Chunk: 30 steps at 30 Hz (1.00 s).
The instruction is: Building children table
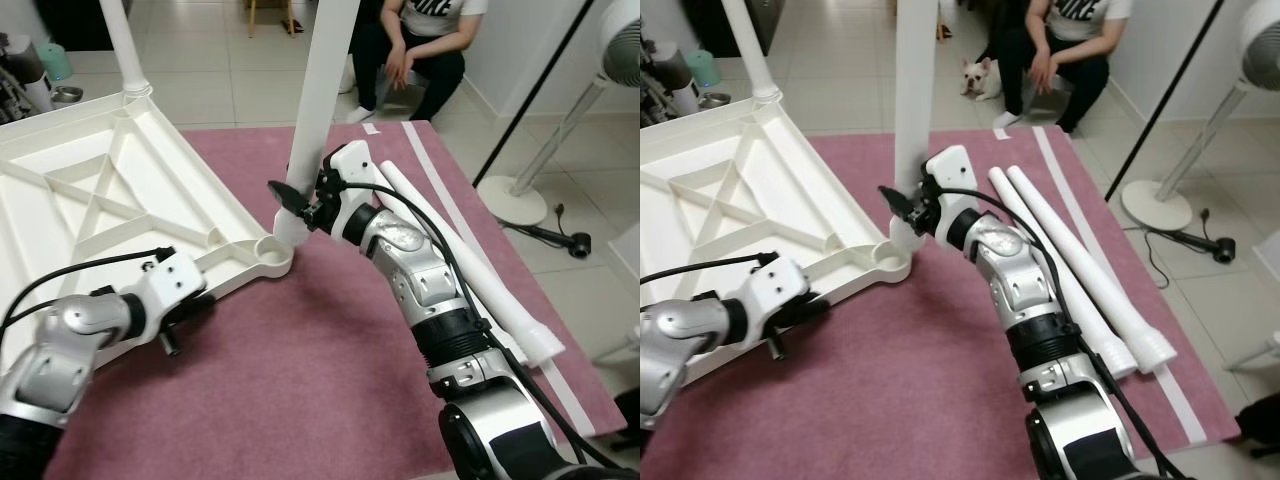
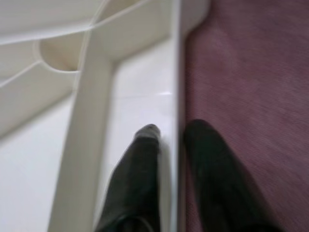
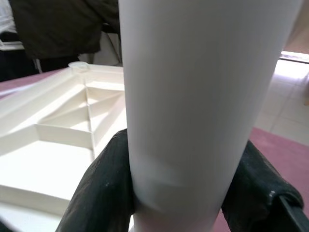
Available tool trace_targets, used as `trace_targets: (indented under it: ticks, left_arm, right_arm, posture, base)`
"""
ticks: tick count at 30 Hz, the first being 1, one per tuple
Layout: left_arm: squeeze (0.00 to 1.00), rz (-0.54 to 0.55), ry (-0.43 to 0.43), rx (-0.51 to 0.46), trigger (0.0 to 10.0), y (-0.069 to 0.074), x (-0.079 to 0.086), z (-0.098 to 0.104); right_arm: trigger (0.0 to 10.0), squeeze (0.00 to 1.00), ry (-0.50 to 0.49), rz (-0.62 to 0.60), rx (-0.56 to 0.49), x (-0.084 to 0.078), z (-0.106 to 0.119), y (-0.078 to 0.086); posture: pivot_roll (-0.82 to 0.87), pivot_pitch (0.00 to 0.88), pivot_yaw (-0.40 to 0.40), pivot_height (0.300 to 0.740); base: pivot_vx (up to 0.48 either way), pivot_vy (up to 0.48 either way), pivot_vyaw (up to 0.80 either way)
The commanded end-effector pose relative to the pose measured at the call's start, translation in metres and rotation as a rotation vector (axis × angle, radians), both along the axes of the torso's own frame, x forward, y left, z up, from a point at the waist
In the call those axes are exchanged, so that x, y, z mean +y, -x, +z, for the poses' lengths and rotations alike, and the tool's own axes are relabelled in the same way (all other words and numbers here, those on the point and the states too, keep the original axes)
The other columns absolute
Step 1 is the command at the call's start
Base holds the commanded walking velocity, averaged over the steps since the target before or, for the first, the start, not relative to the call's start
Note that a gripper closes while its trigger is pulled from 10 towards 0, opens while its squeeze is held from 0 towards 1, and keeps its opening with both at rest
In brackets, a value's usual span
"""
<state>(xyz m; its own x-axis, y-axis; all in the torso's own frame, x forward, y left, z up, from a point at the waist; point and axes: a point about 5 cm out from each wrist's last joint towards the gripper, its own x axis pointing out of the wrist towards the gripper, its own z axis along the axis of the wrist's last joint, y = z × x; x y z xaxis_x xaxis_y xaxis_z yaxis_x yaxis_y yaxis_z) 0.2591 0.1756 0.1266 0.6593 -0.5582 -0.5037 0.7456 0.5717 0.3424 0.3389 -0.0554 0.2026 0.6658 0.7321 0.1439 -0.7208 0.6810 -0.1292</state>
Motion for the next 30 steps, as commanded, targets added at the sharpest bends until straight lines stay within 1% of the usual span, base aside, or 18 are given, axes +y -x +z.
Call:
trace_targets:
  ticks: [1, 2, 4, 6, 7, 9, 10, 11, 15, 17, 19, 22, 23, 24, 26, 27, 29, 30]
  left_arm:
    - [1.0, 0.03, 0.022, -0.028, 10.0, 0.0, -0.002, 0.005]
    - [0.0, 0.02, 0.052, -0.036, 10.0, 0.0, -0.004, 0.008]
    - [0.0, 0.006, 0.079, -0.043, 10.0, 0.001, -0.007, 0.013]
    - [0.0, 0.003, 0.137, -0.08, 10.0, -0.001, -0.011, 0.022]
    - [0.0, 0.003, 0.137, -0.08, 10.0, -0.001, -0.011, 0.022]
    - [0.0, -0.017, 0.177, -0.12, 10.0, -0.001, -0.017, 0.032]
    - [0.0, -0.017, 0.177, -0.12, 10.0, -0.001, -0.017, 0.032]
    - [0.0, -0.043, 0.179, -0.154, 10.0, 0.0, -0.024, 0.039]
    - [0.0, -0.055, 0.179, -0.18, 10.0, 0.0, -0.03, 0.044]
    - [0.0, -0.046, 0.165, -0.181, 10.0, 0.0, -0.031, 0.044]
    - [0.0, -0.04, 0.142, -0.157, 10.0, 0.0, -0.032, 0.043]
    - [0.0, -0.042, 0.142, -0.154, 10.0, 0.001, -0.032, 0.042]
    - [0.0, -0.052, 0.139, -0.149, 10.0, 0.002, -0.034, 0.041]
    - [0.0, -0.052, 0.139, -0.149, 10.0, 0.002, -0.034, 0.041]
    - [0.0, -0.04, 0.135, -0.13, 10.0, 0.005, -0.04, 0.034]
    - [0.0, -0.04, 0.135, -0.13, 10.0, 0.005, -0.04, 0.034]
    - [0.0, -0.004, 0.126, -0.12, 10.0, 0.003, -0.044, 0.025]
    - [0.0, -0.004, 0.126, -0.12, 10.0, 0.003, -0.044, 0.025]
  right_arm:
    - [10.0, 0.0, -0.006, 0.01, -0.015, 0.001, 0.003, 0.0]
    - [10.0, 0.0, -0.011, 0.018, -0.016, 0.002, 0.003, 0.0]
    - [10.0, 0.0, -0.014, 0.026, -0.017, 0.003, 0.004, 0.001]
    - [10.0, 0.0, -0.021, 0.036, -0.018, 0.005, 0.004, 0.001]
    - [10.0, 0.0, -0.021, 0.036, -0.018, 0.005, 0.004, 0.001]
    - [10.0, 0.0, -0.029, 0.045, -0.017, 0.007, 0.004, 0.003]
    - [10.0, 0.0, -0.029, 0.045, -0.017, 0.007, 0.004, 0.003]
    - [10.0, 0.0, -0.038, 0.051, -0.017, 0.008, 0.003, 0.003]
    - [10.0, 0.0, -0.046, 0.052, -0.017, 0.009, 0.003, 0.004]
    - [10.0, 0.0, -0.053, 0.049, -0.016, 0.008, 0.003, 0.003]
    - [10.0, 0.0, -0.061, 0.049, 0.002, 0.01, 0.002, 0.0]
    - [10.0, 0.0, -0.061, 0.051, 0.006, 0.01, 0.001, 0.0]
    - [10.0, 0.0, -0.028, 0.051, 0.015, 0.012, -0.003, -0.001]
    - [10.0, 0.0, -0.028, 0.051, 0.015, 0.012, -0.003, -0.001]
    - [10.0, 0.0, 0.004, 0.043, 0.039, 0.012, -0.013, -0.001]
    - [10.0, 0.0, 0.004, 0.043, 0.039, 0.012, -0.013, -0.001]
    - [10.0, 0.0, -0.01, 0.035, 0.052, 0.011, -0.018, -0.002]
    - [10.0, 0.0, -0.01, 0.035, 0.052, 0.011, -0.018, -0.002]
  posture:
    - [0.16, 0.0, -0.047, 0.74]
    - [0.16, 0.0, -0.048, 0.74]
    - [0.16, 0.0, -0.048, 0.74]
    - [0.16, 0.0, -0.048, 0.74]
    - [0.16, 0.0, -0.048, 0.74]
    - [0.15, 0.0, -0.045, 0.74]
    - [0.15, 0.0, -0.045, 0.74]
    - [0.15, 0.0, -0.042, 0.74]
    - [0.15, 0.0, -0.042, 0.74]
    - [0.15, 0.0, -0.034, 0.74]
    - [0.15, 0.0, -0.032, 0.74]
    - [0.15, 0.0, -0.032, 0.74]
    - [0.15, 0.0, -0.032, 0.74]
    - [0.15, 0.0, -0.032, 0.74]
    - [0.16, 0.0, -0.04, 0.74]
    - [0.16, 0.0, -0.04, 0.74]
    - [0.16, 0.0, -0.04, 0.74]
    - [0.16, 0.0, -0.04, 0.74]
  base:
    - [0.0, 0.0, 0.0]
    - [0.0, 0.0, 0.0]
    - [0.0, 0.0, 0.0]
    - [0.0, 0.0, 0.0]
    - [0.0, 0.0, 0.0]
    - [0.0, 0.0, 0.0]
    - [0.0, 0.0, 0.0]
    - [0.0, 0.0, 0.0]
    - [0.0, 0.0, 0.0]
    - [0.0, 0.0, 0.0]
    - [0.0, 0.0, 0.0]
    - [0.0, 0.0, 0.0]
    - [0.0, 0.0, 0.0]
    - [0.0, 0.0, 0.0]
    - [0.0, 0.0, 0.0]
    - [0.0, 0.0, 0.0]
    - [0.0, 0.0, 0.0]
    - [0.0, 0.0, 0.0]
